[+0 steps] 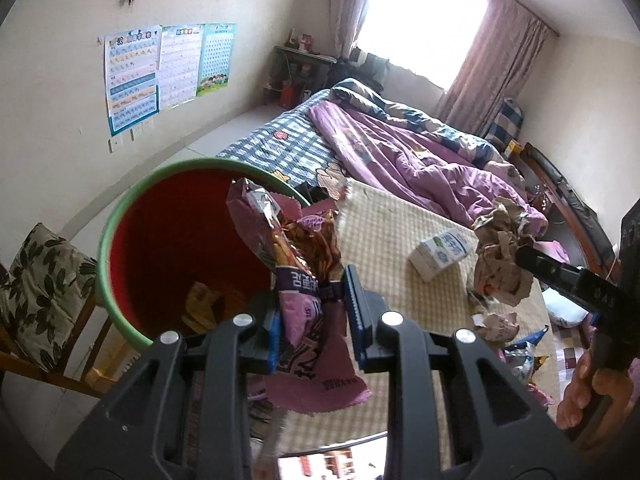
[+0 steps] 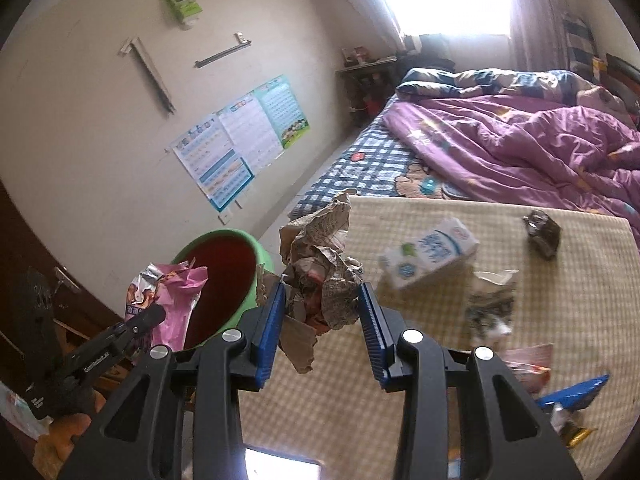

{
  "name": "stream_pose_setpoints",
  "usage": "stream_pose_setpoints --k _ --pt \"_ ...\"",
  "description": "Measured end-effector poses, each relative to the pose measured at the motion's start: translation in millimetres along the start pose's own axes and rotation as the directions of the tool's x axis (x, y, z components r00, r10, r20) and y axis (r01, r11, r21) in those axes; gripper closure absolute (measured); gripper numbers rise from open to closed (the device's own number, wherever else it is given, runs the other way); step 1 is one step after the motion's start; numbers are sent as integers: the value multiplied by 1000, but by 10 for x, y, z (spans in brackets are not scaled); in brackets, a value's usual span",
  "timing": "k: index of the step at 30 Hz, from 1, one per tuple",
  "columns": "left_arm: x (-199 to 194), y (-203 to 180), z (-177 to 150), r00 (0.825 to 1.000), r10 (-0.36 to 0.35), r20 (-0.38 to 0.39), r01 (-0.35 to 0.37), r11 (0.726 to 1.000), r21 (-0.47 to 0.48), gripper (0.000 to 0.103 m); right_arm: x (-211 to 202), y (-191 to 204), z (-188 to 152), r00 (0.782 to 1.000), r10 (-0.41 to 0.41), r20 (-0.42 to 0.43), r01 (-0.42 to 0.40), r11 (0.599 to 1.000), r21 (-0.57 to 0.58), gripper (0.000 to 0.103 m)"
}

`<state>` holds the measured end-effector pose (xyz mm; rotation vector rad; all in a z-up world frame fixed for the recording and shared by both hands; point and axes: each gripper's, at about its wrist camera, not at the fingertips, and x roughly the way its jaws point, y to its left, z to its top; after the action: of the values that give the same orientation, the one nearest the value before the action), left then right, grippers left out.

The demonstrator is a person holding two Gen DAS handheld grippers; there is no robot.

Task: Collect trash
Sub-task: 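Drop the pink wrapper into the bin with the left gripper while the right drops the paper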

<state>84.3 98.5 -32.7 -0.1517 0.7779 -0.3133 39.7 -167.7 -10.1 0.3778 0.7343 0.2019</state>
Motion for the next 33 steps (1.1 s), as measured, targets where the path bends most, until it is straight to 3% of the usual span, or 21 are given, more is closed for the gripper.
stream_pose_setpoints --k 17,33 --pt "170 623 141 999 -12 -46 12 1000 14 77 462 804 -49 1000 16 -25 -18 998 -56 66" --pt "283 910 101 995 -3 -98 4 1000 5 77 924 1296 -208 991 49 -125 -61 993 -96 66"
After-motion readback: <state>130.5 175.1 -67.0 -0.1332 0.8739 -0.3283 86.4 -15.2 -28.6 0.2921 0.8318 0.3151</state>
